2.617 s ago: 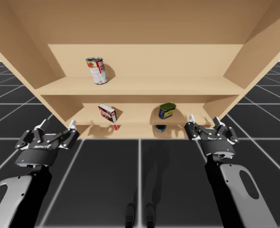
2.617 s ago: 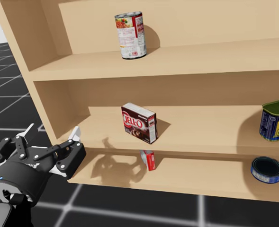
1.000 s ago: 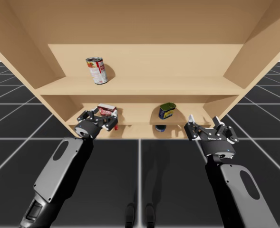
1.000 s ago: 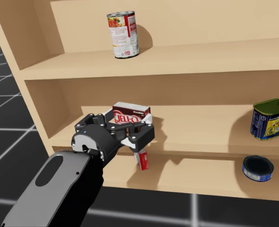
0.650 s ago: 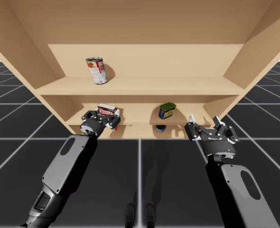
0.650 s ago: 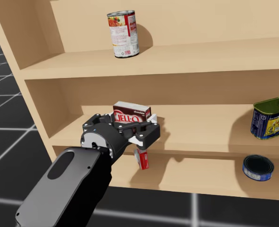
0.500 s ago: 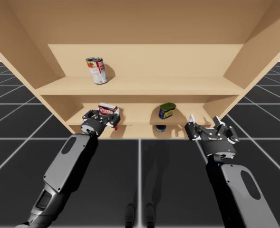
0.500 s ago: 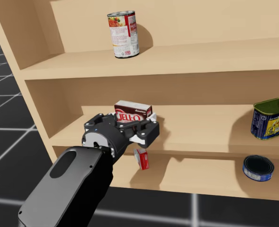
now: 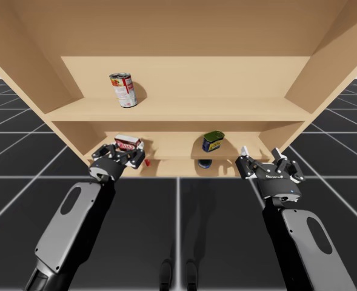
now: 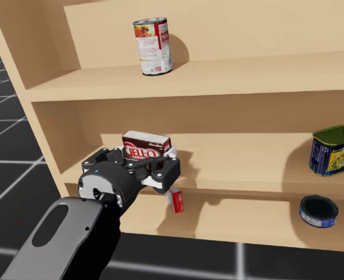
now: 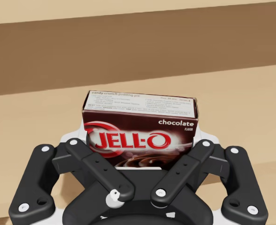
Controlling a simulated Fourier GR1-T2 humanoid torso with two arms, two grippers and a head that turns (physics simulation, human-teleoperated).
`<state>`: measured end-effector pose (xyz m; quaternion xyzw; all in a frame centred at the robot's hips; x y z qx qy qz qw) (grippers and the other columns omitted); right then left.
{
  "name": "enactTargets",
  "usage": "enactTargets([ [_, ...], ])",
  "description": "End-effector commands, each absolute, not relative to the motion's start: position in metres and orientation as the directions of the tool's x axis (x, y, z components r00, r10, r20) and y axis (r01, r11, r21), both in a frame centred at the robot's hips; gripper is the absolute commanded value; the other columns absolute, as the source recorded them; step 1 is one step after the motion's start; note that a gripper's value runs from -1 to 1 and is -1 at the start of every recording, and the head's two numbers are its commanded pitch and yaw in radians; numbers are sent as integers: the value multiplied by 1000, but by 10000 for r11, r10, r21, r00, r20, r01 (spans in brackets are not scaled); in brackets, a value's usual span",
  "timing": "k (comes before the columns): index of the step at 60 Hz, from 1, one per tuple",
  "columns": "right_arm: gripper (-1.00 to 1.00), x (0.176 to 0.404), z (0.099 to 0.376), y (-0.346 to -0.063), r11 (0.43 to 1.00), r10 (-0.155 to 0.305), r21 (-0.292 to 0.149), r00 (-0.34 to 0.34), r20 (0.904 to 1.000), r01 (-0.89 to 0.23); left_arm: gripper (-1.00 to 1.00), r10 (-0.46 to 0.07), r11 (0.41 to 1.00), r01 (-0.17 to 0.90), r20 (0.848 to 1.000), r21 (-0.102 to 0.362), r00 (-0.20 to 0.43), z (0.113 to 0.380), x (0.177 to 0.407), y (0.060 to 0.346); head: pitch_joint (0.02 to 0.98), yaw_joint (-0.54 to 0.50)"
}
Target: Find the pudding box on the shelf and bring it to me.
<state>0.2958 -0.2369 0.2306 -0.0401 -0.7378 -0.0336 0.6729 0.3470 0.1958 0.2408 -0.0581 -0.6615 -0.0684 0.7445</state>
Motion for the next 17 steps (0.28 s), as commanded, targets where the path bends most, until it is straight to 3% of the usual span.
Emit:
enactTargets([
  [1, -1000, 296, 231, -237, 9944, 170, -73, -910, 9957, 1057, 1000, -566, 9577, 2863, 9943, 284, 907, 254, 325, 195, 535, 236],
  [17, -1000, 295, 229, -234, 9946, 416, -320, -974, 9944, 983, 1000, -680, 9539, 2978, 9931, 368, 951, 258, 281, 211, 529, 231],
])
